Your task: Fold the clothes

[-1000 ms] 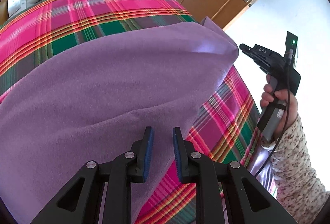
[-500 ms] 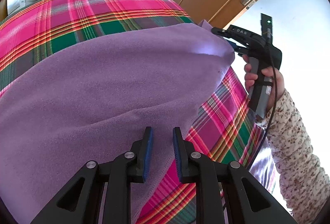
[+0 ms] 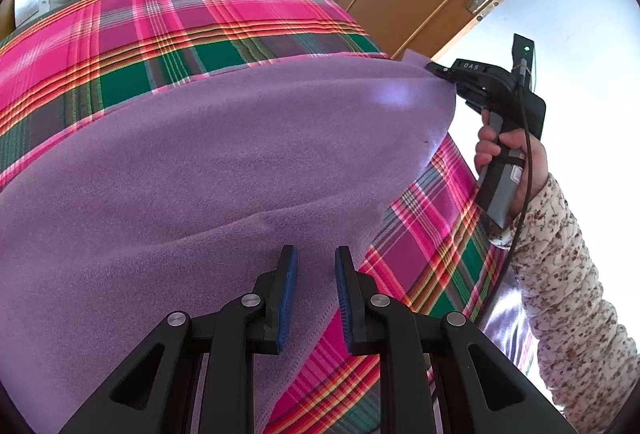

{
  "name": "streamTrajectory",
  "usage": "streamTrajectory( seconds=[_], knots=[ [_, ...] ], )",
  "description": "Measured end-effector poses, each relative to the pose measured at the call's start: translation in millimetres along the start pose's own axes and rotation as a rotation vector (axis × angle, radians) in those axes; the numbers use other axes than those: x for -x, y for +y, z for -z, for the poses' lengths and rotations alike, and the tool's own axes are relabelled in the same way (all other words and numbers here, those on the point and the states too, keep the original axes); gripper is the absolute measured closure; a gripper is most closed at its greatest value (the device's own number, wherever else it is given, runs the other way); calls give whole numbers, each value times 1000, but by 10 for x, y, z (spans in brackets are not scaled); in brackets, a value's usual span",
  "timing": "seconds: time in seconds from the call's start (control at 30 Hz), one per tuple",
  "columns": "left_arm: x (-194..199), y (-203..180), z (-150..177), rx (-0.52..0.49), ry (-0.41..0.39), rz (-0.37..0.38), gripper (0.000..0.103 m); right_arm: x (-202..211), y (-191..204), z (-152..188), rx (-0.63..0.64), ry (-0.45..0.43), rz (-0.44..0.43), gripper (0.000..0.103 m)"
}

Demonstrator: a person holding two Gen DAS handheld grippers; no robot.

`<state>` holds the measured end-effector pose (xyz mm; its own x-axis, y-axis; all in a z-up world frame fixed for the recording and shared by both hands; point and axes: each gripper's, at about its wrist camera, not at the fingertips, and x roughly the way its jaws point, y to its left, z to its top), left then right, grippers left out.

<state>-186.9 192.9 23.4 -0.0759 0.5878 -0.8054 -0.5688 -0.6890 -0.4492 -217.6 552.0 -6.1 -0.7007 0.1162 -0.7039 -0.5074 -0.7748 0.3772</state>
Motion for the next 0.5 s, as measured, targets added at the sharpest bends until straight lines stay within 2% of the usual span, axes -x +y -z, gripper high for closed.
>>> streamTrajectory(
  seconds=[0.13,0.3,0.4,0.5],
  knots=[
    [9,13,11,1,-2,6,83,-35,-32,-37,-29,-23,54,96],
    [45,17,50,4,2,10,83,-188,-122,-49,-69,43,72,96],
    [72,-11,96,-5,13,10,83,-164,-196,-60,-79,33,118,92],
    [83,-31,152,-6,26,24,83,-48,-171,-59,-26,8,173,81]
  ],
)
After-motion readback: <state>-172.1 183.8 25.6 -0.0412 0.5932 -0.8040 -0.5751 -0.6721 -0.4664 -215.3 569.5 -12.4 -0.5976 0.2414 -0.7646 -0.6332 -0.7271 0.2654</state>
